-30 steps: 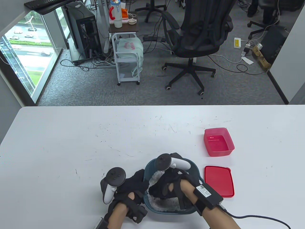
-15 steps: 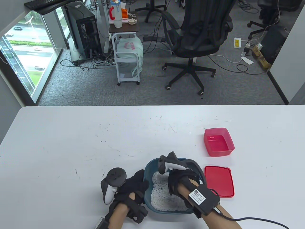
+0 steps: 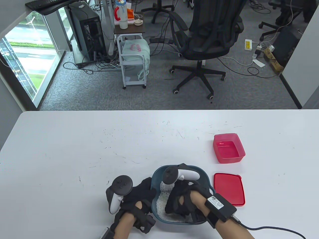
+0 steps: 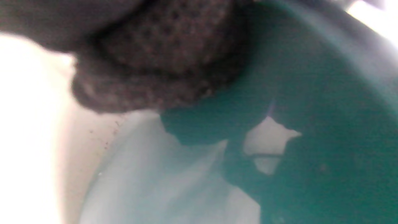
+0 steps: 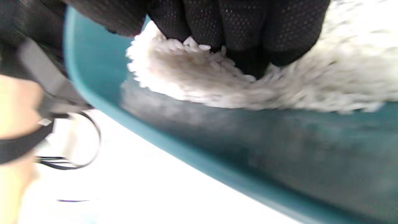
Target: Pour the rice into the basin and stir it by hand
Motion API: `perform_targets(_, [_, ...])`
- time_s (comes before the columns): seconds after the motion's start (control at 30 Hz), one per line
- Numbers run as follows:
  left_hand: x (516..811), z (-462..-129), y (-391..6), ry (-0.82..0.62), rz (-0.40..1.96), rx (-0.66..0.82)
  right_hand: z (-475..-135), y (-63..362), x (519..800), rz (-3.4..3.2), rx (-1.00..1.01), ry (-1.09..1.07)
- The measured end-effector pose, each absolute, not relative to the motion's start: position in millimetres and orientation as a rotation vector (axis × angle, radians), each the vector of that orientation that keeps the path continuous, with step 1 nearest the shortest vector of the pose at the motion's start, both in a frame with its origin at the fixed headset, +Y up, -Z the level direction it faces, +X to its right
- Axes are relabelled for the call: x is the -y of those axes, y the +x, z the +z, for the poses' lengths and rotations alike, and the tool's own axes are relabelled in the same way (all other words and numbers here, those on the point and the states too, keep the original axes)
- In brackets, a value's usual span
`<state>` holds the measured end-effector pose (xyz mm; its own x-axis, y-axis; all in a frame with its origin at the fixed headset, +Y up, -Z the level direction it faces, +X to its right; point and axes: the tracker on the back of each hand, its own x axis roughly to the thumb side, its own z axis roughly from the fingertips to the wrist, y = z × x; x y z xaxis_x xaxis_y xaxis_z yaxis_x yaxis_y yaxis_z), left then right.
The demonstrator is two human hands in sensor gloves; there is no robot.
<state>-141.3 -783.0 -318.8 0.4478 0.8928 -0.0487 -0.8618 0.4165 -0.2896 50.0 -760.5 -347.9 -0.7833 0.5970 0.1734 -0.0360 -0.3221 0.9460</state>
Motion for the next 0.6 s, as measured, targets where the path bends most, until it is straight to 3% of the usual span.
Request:
perform_targets(0.37, [783,-319,-141,-0.285,1.099,0.140,-384,60,746,2.533,-1.062,0.425])
perform_targets(0.5, [783,-318,-141,-0.282,1.108,0.125,-379,65,743,2.820,-1.089,0.311])
perform_targets(0.6, [783,-318,-141,-0.275,1.103,0.120,-373,69,747,3.011,-1.237,0.210])
